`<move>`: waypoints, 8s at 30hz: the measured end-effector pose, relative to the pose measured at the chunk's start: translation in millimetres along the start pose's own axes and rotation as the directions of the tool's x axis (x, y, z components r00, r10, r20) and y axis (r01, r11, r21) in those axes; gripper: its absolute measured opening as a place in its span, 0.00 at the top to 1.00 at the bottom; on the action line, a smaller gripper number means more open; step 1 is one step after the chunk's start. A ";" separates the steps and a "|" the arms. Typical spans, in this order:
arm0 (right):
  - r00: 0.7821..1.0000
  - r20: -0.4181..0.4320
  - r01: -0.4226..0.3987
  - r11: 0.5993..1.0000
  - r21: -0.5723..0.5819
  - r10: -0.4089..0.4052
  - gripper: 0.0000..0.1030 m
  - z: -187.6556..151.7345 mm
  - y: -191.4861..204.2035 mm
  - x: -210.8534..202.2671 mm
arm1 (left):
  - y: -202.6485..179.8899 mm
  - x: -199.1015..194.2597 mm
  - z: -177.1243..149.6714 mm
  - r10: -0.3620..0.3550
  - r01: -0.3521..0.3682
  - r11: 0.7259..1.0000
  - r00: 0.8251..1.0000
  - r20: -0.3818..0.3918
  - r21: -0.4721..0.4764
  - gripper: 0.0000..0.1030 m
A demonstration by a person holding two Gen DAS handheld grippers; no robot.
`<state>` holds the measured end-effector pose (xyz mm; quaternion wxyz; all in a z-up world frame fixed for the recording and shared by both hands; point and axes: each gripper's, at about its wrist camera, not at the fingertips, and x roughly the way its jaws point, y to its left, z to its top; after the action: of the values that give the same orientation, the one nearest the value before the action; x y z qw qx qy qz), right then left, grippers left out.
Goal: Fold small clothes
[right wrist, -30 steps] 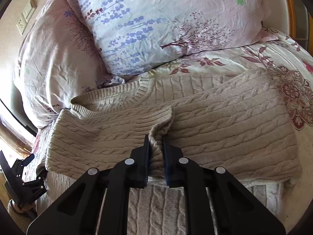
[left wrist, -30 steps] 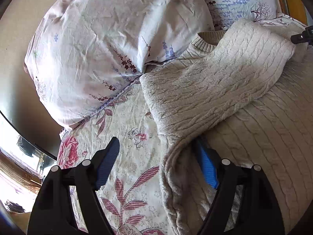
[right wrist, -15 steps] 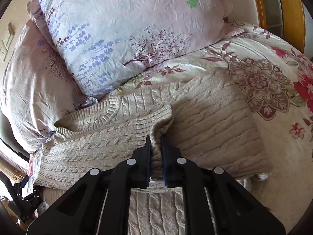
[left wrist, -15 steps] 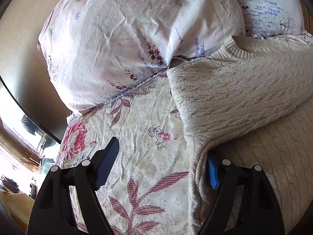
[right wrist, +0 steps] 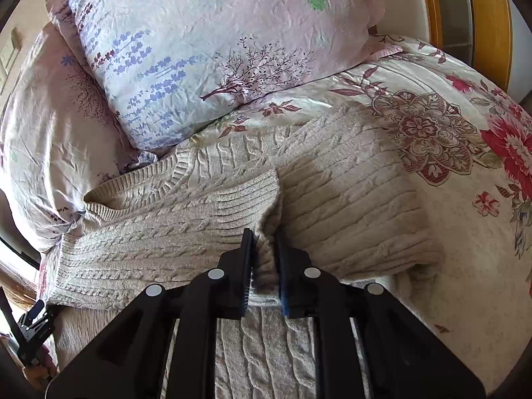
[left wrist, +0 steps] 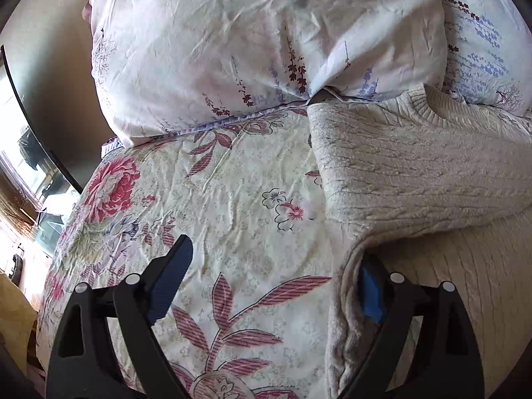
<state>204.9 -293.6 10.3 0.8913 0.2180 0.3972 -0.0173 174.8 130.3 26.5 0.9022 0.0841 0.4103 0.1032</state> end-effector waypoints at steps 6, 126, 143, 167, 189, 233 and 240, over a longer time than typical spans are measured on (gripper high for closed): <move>0.995 0.103 -0.004 1.000 0.002 0.004 0.66 11.1 -13.6 -34.4 | 11.8 -23.0 -3.7 0.005 -0.004 1.000 1.000 0.026 -0.029 0.05; 0.944 0.276 -0.188 0.982 0.001 0.180 0.94 48.8 0.3 -13.0 | -9.5 59.7 80.8 -0.443 0.489 0.707 0.869 0.219 -0.510 0.93; 0.943 0.283 -0.222 0.963 0.151 0.173 0.33 56.7 -45.1 -7.4 | -11.0 48.5 87.9 -0.454 0.515 0.750 0.857 0.244 -0.414 0.16; 0.856 -0.038 -0.504 0.848 0.162 0.516 0.48 74.9 -10.2 37.7 | -42.4 79.1 91.6 -0.732 0.699 0.600 0.676 0.083 -0.389 0.29; 0.996 -0.003 -0.094 0.996 0.012 0.094 0.63 61.5 -47.8 17.3 | -2.6 47.9 81.2 -0.422 0.418 0.871 0.906 0.041 -0.257 0.37; 1.000 0.014 -0.020 0.989 -0.149 0.023 0.89 7.9 -38.0 -10.8 | -11.2 18.6 14.0 -0.359 0.363 0.929 0.931 0.069 -0.064 0.83; 1.000 0.012 -0.015 0.990 -0.142 0.017 0.88 5.7 -36.6 -10.9 | -7.6 6.7 5.9 -0.394 0.400 0.914 0.915 0.086 -0.070 0.89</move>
<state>194.0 -330.5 7.8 0.9072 0.1570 0.3899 0.0169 184.5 124.3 23.7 0.9209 -0.0364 0.3821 -0.0678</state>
